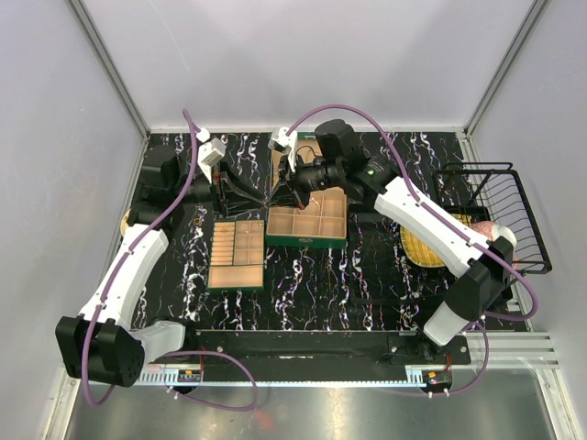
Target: Organize the mixed jewelry
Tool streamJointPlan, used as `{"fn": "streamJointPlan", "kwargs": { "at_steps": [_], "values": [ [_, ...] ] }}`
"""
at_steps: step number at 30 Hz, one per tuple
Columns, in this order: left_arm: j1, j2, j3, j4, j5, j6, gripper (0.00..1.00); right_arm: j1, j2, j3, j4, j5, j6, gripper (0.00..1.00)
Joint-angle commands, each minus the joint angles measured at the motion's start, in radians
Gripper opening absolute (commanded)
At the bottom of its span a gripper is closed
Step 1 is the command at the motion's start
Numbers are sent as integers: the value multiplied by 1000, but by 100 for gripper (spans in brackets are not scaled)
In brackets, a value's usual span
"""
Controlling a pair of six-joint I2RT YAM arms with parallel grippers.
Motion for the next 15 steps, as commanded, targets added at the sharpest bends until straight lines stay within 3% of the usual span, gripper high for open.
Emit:
{"fn": "streamJointPlan", "kwargs": {
  "at_steps": [1, 15],
  "values": [
    [-1, 2, 6, 34, 28, 21, 34, 6, -7, 44, 23, -29, 6, 0],
    [-11, 11, -3, 32, 28, 23, 30, 6, -7, 47, 23, -24, 9, 0]
  ]
}}
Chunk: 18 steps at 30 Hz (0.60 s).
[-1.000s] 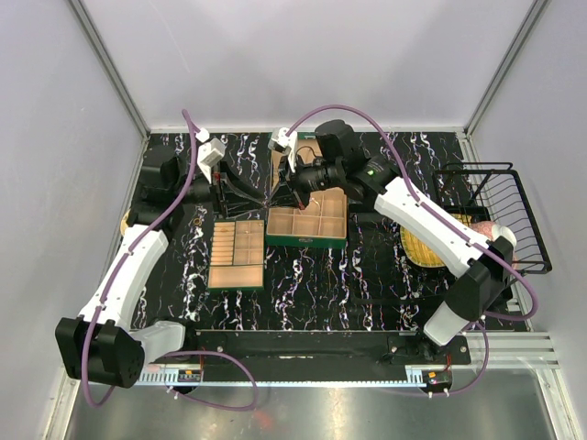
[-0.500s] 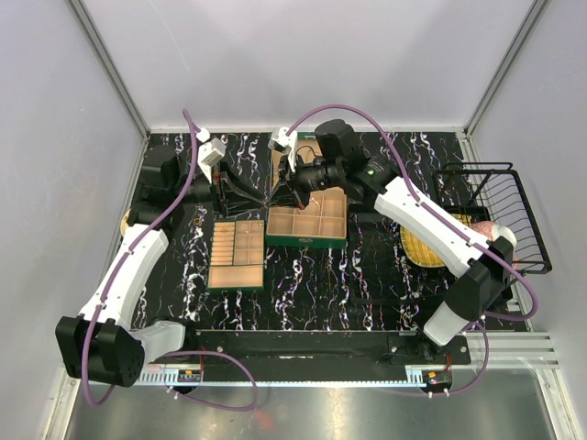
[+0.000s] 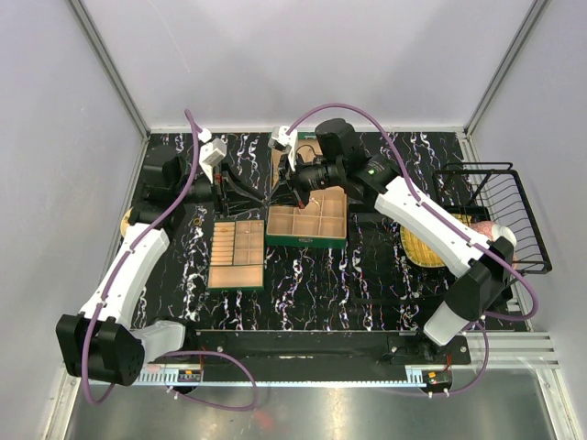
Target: Organize the mixed jewelry
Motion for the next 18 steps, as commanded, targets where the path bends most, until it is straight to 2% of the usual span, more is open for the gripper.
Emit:
{"fn": "streamJointPlan", "kwargs": {
  "at_steps": [1, 16, 18],
  "values": [
    [-5, 4, -4, 34, 26, 22, 29, 6, -7, 38, 22, -25, 7, 0],
    [-5, 2, 2, -31, 25, 73, 11, 8, -7, 36, 24, -19, 6, 0],
    [-5, 1, 1, -31, 23, 73, 5, 6, -6, 38, 24, -17, 6, 0]
  ]
}}
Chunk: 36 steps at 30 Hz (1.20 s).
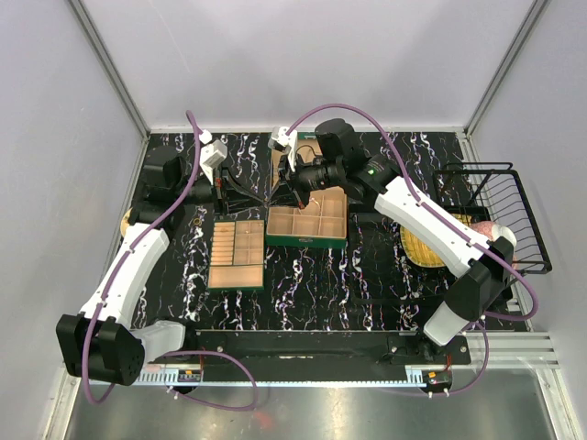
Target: Organize the mixed jewelry
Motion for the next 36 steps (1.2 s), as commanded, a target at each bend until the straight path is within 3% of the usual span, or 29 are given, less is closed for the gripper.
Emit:
{"fn": "streamJointPlan", "kwargs": {
  "at_steps": [1, 8, 11, 12, 18, 22, 29, 36],
  "values": [
    [-4, -1, 1, 6, 22, 35, 1, 7, -4, 37, 29, -16, 4, 0],
    [-15, 2, 1, 5, 11, 21, 0, 6, -4, 34, 38, -2, 6, 0],
    [-22, 5, 1, 5, -1, 15, 0, 6, -4, 31, 39, 12, 4, 6],
    [-23, 6, 1, 5, -1, 13, 0, 6, -7, 31, 39, 20, 2, 16],
    [-23, 2, 11, -15, -50, 35, 0, 6, -29, 25, 33, 75, -14, 34],
    [-15, 15, 50, -123, -95, 154, 0, 7, -50, 22, 26, 118, -34, 41],
    [30, 32, 127, -397, -262, 419, 0, 6, -116, -9, 9, 194, -83, 43],
    [37, -21, 65, -482, -633, 674, 0, -10, -177, -70, 18, 352, -139, 42]
  ]
}}
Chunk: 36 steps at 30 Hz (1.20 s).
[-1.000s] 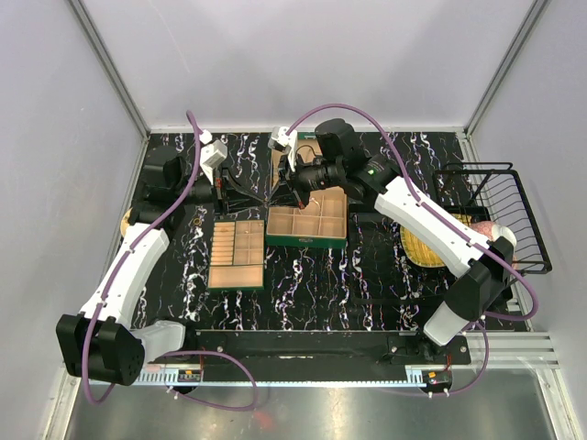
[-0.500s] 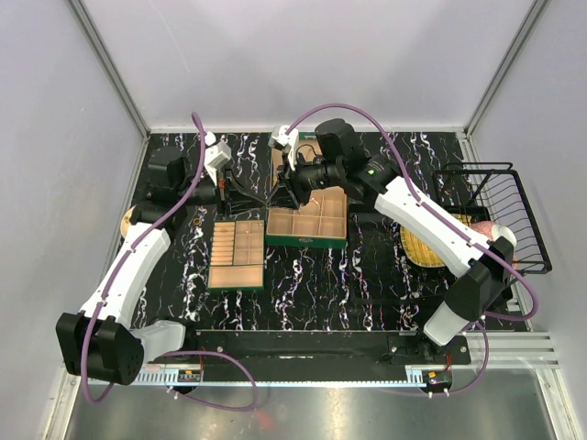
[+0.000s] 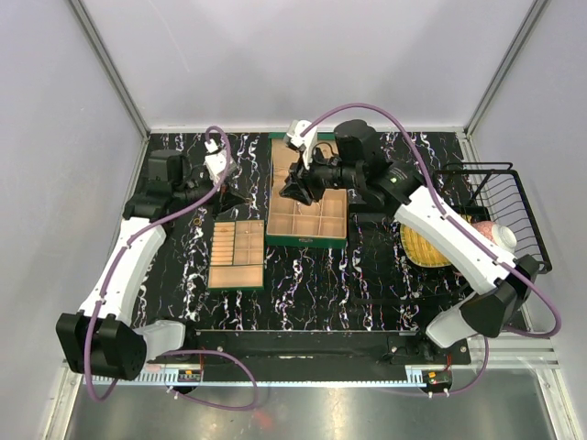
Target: Organize the mixed jewelry
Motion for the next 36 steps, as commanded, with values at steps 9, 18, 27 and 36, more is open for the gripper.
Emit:
{"fn": "streamJointPlan", "kwargs": {
  "at_steps": [9, 18, 27, 36],
  "values": [
    [5, -131, -221, -40, -541, 473, 0, -164, -157, -204, 56, 151, -61, 40],
    [5, -118, -352, 28, -603, 576, 0, -298, -275, -417, 156, 158, -52, 39],
    [0, -18, -349, 78, -610, 580, 0, -334, -311, -540, 228, 158, -64, 39],
    [-40, 68, -355, 135, -652, 573, 0, -341, -314, -551, 246, 151, -66, 39]
  ]
}}
